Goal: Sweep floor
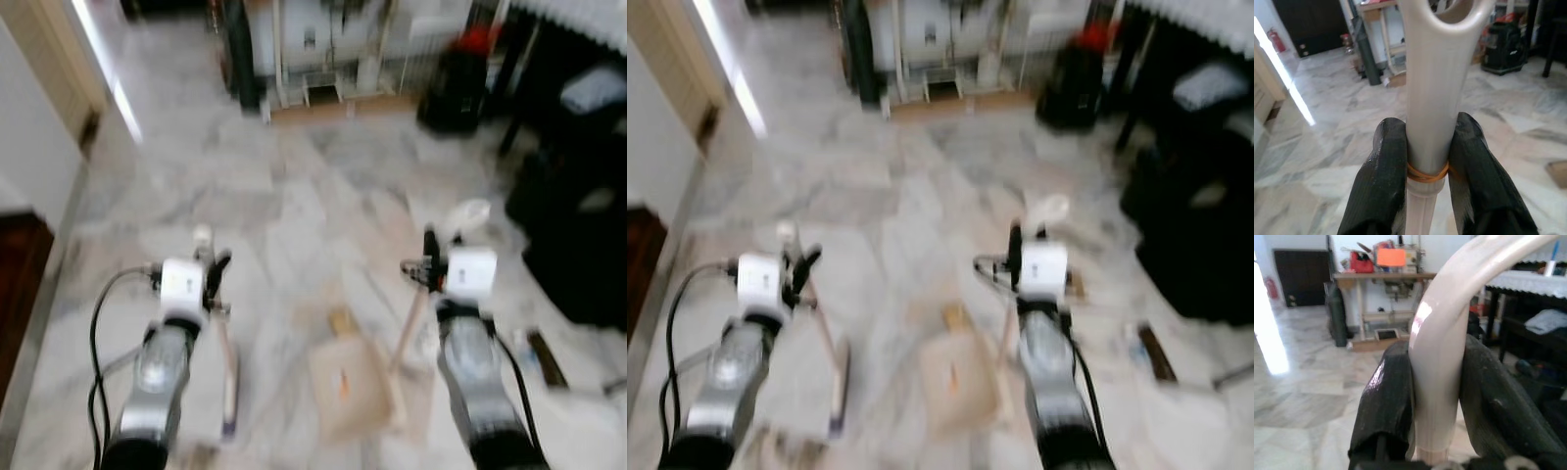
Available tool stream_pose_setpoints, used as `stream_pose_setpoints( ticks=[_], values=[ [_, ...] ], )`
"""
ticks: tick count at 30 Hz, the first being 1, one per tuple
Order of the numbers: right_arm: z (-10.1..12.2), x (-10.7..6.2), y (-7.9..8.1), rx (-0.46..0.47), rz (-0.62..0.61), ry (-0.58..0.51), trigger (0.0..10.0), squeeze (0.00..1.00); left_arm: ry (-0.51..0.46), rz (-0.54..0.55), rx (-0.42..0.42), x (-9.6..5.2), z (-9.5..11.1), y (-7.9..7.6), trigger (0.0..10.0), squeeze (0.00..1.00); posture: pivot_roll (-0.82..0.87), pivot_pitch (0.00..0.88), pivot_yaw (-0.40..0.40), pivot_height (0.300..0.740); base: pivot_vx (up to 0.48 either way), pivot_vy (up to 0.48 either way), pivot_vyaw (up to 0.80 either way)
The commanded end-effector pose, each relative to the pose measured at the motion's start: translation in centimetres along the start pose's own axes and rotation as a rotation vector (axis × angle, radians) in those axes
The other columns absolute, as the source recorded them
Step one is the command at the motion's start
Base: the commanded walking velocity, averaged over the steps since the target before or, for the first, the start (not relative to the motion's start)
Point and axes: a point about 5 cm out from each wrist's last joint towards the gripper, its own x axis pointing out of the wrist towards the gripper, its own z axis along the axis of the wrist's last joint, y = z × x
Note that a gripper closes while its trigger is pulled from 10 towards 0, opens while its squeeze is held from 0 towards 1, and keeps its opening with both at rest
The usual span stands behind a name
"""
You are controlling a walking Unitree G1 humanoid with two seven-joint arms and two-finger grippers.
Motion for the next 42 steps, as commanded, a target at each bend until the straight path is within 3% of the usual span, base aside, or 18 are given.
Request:
stream_pose_setpoints(
  ticks=[1,42],
  values=[
    [1.18,0.56,0.19,-0.003,0.013,-0.057,10.0,0.00,-0.047,0.013,0.020,0.31,1.04,0.66,10.0,0.00,-0.03,0.066,0.015,0.740,0.360,0.000,0.00],
    [1.06,0.56,0.61,0.006,0.035,-0.047,10.0,0.00,-0.045,0.016,0.020,0.34,0.96,0.53,10.0,0.00,-0.03,0.057,0.012,0.740,0.358,0.000,0.00]
  ],
)
